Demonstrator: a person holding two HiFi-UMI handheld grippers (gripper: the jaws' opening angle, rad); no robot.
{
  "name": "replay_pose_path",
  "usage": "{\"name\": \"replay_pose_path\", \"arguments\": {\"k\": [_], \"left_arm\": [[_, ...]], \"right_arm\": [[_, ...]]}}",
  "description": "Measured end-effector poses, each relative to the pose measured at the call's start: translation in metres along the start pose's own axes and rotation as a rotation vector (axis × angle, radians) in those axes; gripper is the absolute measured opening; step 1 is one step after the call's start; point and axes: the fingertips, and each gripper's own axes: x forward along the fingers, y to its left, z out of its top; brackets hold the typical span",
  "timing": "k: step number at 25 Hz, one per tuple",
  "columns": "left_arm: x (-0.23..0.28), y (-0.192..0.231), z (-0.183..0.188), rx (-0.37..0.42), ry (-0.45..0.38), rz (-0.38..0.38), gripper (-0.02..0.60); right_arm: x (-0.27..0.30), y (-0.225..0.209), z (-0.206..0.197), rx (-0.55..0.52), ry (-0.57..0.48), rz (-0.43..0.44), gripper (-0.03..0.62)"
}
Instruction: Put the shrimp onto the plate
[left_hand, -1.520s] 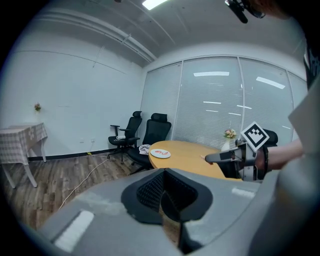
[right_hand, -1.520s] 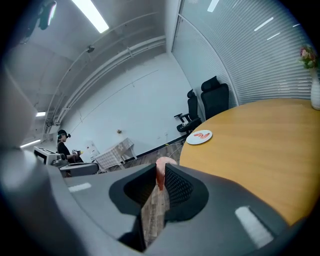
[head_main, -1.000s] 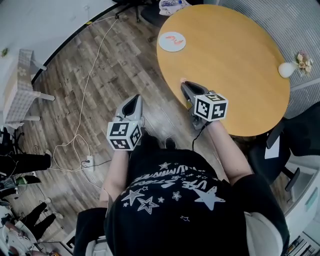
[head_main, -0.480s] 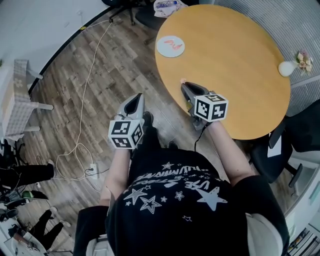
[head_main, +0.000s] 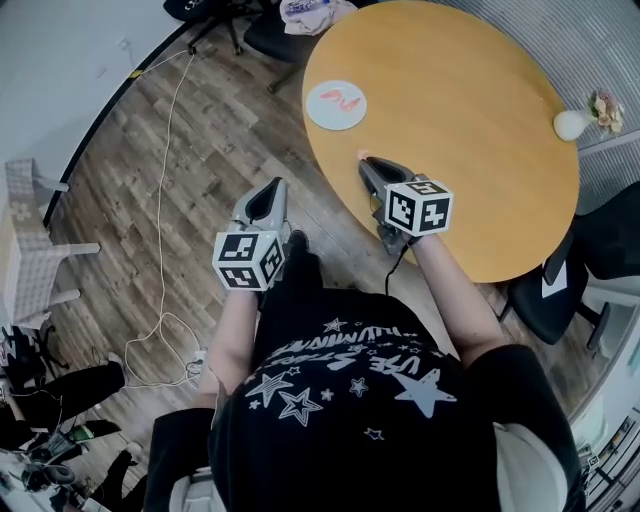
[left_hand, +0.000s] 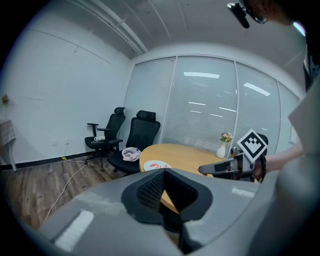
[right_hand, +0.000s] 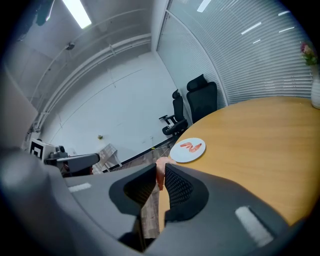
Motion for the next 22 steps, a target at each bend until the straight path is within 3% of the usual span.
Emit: {"name": "replay_pose_path", "arguments": {"k": [7,14,22], "left_arm": [[0.046,0.048,0.015,-0.008,0.054,-0.078,0.002],[0.084,0.070,0.027,0.009,0.103,-0.185,0.002],[0.114,0.093,0.031,0.013,0.138,-0.250,0.002]], "right_arm": [[0.051,-0.005,0.023,0.032,-0.006,-0.076,0.055],[0.083,-0.018,0.033,0.056,-0.009,-0.182,0.055],[0.116,-0.035,0.035,0.059,0.006,-0.275,0.057]]}}
